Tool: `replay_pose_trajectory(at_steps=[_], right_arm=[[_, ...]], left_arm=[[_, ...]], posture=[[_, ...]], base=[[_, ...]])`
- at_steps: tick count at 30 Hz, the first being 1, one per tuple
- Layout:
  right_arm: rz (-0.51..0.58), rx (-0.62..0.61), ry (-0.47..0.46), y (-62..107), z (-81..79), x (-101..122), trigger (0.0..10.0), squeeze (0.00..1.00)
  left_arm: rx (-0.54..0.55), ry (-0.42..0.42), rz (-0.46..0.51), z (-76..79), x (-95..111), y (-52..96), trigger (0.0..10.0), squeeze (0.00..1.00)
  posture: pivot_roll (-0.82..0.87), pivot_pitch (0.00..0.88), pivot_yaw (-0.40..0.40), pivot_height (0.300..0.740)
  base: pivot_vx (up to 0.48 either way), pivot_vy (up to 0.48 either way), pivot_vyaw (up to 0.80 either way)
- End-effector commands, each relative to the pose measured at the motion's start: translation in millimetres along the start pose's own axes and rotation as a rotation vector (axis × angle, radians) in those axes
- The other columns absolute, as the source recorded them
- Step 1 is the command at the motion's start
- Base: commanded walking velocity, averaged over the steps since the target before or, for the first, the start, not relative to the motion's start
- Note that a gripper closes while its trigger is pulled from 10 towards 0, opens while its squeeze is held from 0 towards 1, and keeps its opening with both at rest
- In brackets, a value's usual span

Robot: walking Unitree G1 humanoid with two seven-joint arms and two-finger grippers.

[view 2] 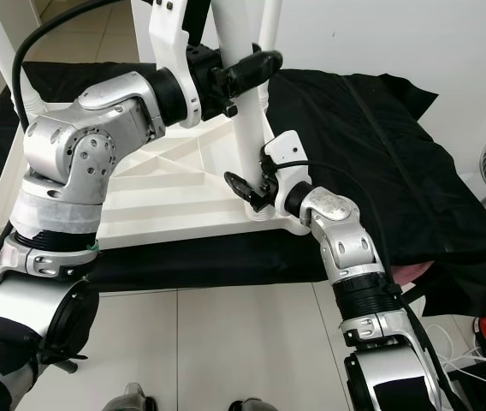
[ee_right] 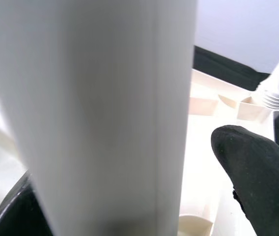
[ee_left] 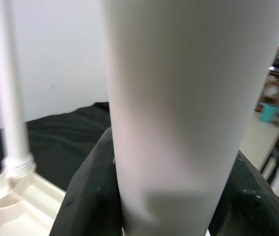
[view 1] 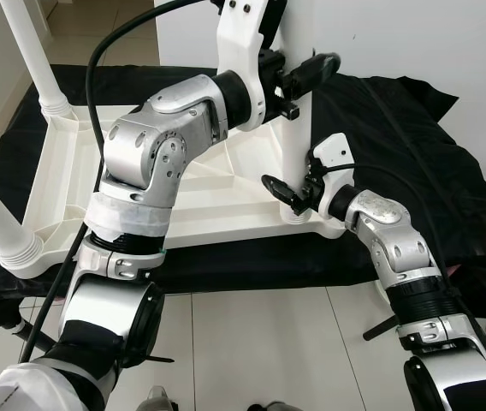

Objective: Building children table

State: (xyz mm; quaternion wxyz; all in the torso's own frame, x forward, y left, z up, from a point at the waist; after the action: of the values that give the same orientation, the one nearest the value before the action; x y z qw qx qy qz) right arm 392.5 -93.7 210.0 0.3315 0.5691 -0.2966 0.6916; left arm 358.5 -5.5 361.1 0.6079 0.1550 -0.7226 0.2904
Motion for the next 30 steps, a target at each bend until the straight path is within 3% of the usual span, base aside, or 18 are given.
replay_pose_trajectory(at_steps=[1, 3, 4, 5, 6, 7, 14, 21, 27, 30], right_arm=[[0.006, -0.059, 0.018, -1.3, 8.2, 2.4, 10.0, 1.00], [0.006, -0.081, 0.022, -3.3, 8.4, 2.8, 10.0, 1.00], [0.008, -0.100, 0.036, -5.6, 7.5, 3.4, 10.0, 0.26], [0.011, -0.118, 0.050, -8.0, 6.0, 3.7, 10.0, 0.00], [0.011, -0.118, 0.050, -8.0, 6.0, 3.7, 10.0, 0.00], [0.024, -0.152, 0.075, -13.8, 0.5, 5.5, 10.0, 0.00], [0.035, -0.193, 0.075, -20.0, -3.0, 7.3, 10.0, 0.00], [0.093, -0.389, 0.104, -35.0, -3.4, 17.2, 10.0, 0.00], [0.132, -0.458, 0.112, -38.5, -6.4, 21.1, 10.0, 0.00], [0.128, -0.512, 0.163, -40.3, -5.7, 20.5, 10.0, 0.00]], left_arm=[[0.031, -0.009, 0.017, -1.7, 11.4, -4.3, 10.0, 0.00], [0.053, -0.015, 0.014, -4.4, 12.7, -5.8, 10.0, 0.00], [0.085, -0.027, 0.016, -8.1, 14.4, -7.2, 10.0, 0.00], [0.114, -0.043, 0.018, -11.2, 16.2, -8.7, 10.0, 0.00], [0.114, -0.043, 0.018, -11.2, 16.2, -8.7, 10.0, 0.00], [0.183, -0.084, 0.040, -17.8, 22.7, -10.3, 10.0, 0.00], [0.239, -0.095, 0.047, -22.2, 25.3, -11.6, 10.0, 0.00], [0.362, -0.071, 0.066, -30.6, 25.6, -14.8, 10.0, 0.00], [0.370, -0.056, 0.067, -28.3, 25.5, -18.1, 10.0, 0.00], [0.357, -0.050, 0.076, -22.8, 27.7, -22.6, 10.0, 0.00]], posture=[[0.04, 0.027, -0.076, 0.740], [0.04, 0.024, -0.076, 0.740], [0.04, 0.020, -0.076, 0.740], [0.04, 0.017, -0.075, 0.740], [0.04, 0.017, -0.075, 0.740], [0.04, 0.013, -0.074, 0.740], [0.04, 0.010, -0.075, 0.740], [0.05, 0.013, -0.082, 0.740], [0.06, 0.019, -0.081, 0.740], [0.06, 0.026, -0.081, 0.740]], base=[[0.000, 0.000, 0.00], [0.000, 0.000, 0.00], [0.000, 0.000, 0.00], [0.000, 0.000, 0.00], [0.000, 0.000, 0.00], [0.000, 0.000, 0.00], [0.000, 0.000, 0.00], [0.000, 0.000, 0.00], [0.000, 0.000, 0.00], [0.000, 0.000, 0.00]])
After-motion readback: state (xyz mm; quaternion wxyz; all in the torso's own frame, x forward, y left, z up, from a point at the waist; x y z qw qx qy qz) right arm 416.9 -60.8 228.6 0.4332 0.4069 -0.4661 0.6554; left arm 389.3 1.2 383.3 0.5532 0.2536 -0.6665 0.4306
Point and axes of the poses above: a point about 5 cm out from each wrist's last joint towards the gripper, its own y axis pointing back from the gripper into the wrist, its own x axis along the axis of the wrist's last joint, z = x × y, the point moved 5 cm from there along -y, pointing out of the wrist towards the gripper, and after that the axes turned 5 degrees about -y, right-handed, at the moved point
